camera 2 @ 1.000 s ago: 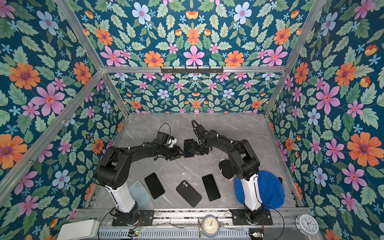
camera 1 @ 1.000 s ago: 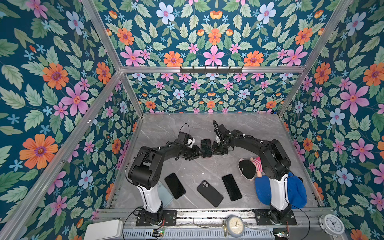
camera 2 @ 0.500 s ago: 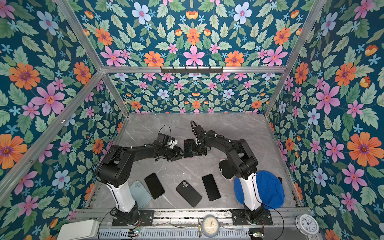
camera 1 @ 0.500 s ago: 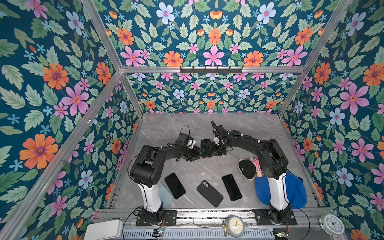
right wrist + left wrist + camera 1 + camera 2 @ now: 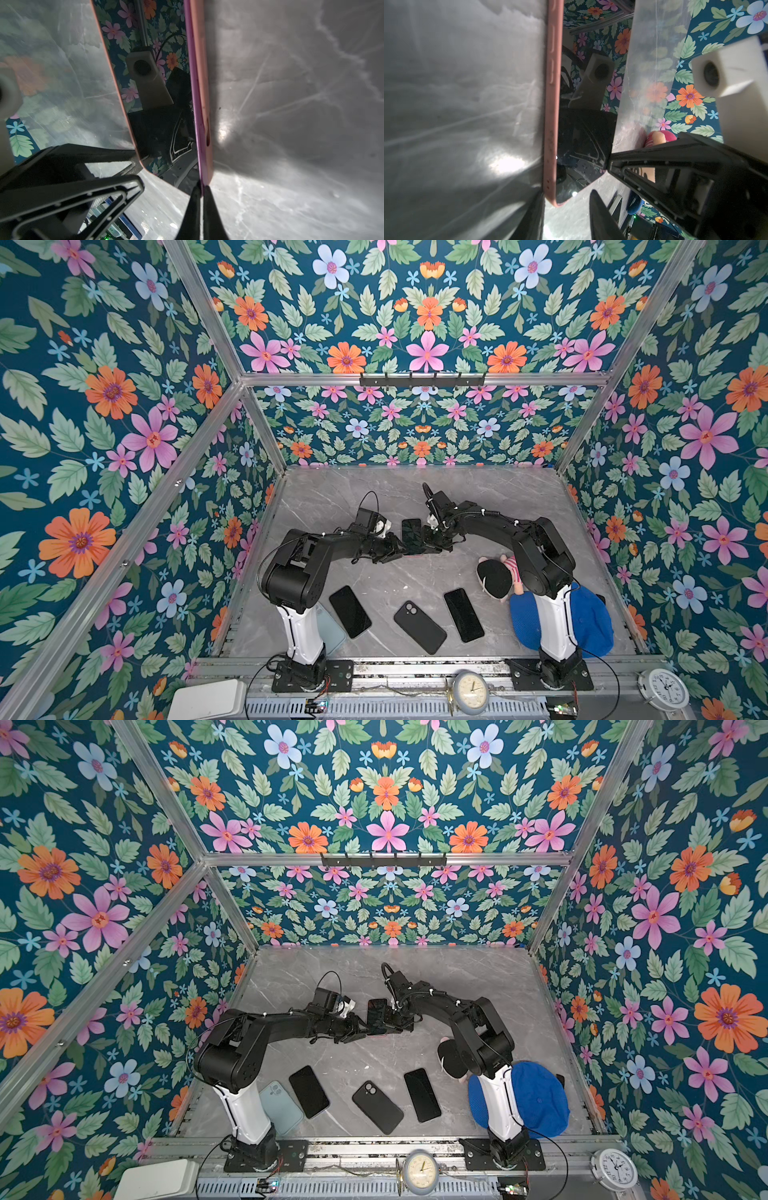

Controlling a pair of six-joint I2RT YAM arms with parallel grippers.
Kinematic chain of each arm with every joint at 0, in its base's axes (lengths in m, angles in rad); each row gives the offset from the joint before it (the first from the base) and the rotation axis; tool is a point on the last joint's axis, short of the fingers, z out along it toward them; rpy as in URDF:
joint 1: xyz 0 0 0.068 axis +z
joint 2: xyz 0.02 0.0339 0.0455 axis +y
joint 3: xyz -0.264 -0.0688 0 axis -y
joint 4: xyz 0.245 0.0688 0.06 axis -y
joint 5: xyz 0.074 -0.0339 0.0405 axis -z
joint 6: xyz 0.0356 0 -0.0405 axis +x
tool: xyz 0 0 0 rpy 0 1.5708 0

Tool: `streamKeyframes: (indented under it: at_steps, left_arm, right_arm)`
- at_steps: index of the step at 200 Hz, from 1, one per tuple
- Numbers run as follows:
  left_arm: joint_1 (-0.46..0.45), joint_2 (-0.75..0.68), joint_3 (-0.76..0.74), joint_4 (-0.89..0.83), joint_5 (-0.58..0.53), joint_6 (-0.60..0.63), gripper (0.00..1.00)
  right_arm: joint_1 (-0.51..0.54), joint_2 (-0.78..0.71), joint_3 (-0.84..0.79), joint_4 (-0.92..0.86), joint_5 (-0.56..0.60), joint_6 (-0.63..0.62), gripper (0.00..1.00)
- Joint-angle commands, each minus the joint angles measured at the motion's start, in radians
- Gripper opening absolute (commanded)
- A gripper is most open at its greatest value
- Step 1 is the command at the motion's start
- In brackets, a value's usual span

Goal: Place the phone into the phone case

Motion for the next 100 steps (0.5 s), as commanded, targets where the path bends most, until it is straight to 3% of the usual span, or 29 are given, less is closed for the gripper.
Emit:
streamKeyframes:
  at_steps: [1, 100]
  left_arm:
    - [-0.009, 0.006, -0.004, 0.04, 0.025, -0.004, 0.36]
    - [-0.02, 0.003, -0.011, 0.062, 0.031, -0.014, 0.35]
  right_arm:
    - [0.014, 0.015, -0.008, 0.039, -0.063, 0.018, 0.06]
    - [0.02, 0.03, -0.034, 0.069, -0.064, 0.033, 0.06]
